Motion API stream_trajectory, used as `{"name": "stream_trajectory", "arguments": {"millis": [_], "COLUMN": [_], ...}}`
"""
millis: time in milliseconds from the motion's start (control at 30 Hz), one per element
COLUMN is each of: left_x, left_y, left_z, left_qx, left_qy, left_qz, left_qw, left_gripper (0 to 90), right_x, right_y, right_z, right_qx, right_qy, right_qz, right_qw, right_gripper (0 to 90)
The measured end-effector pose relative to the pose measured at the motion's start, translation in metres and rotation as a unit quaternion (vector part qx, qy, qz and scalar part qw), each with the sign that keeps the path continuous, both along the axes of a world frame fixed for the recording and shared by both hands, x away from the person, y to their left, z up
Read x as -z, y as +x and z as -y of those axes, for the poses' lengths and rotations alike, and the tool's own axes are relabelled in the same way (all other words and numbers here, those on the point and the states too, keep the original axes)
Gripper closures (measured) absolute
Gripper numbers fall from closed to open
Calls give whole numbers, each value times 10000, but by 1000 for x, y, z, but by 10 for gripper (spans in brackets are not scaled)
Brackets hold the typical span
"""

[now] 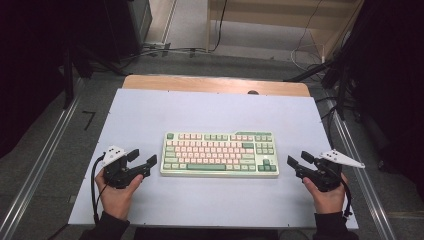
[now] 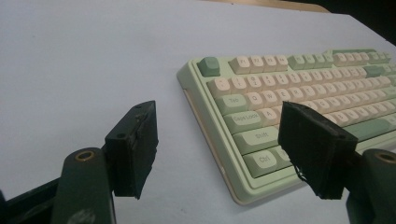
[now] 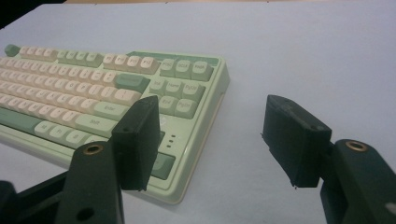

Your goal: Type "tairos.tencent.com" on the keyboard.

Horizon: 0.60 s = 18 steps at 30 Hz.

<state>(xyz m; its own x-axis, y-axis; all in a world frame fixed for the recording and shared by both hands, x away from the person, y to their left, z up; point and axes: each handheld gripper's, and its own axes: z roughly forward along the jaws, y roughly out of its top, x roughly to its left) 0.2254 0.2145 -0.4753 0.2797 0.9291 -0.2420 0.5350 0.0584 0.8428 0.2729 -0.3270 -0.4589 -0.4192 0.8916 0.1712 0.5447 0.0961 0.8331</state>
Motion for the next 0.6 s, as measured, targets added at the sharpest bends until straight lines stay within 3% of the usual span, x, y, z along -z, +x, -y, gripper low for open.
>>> {"name": "stream_trajectory", "arguments": {"millis": [600], "left_x": [1], "left_y": [-6], "left_z": [-6], "left_qx": [-35], "left_qy": [39], "left_qz": [-56], "left_qw": [10000], "left_gripper": [293], "right_x": [1], "right_y": [-7], "right_z": [14], "right_qx": [175], "right_qy": [3], "right_qz": [-48], "right_qw": [9998], "right_gripper": [350]}}
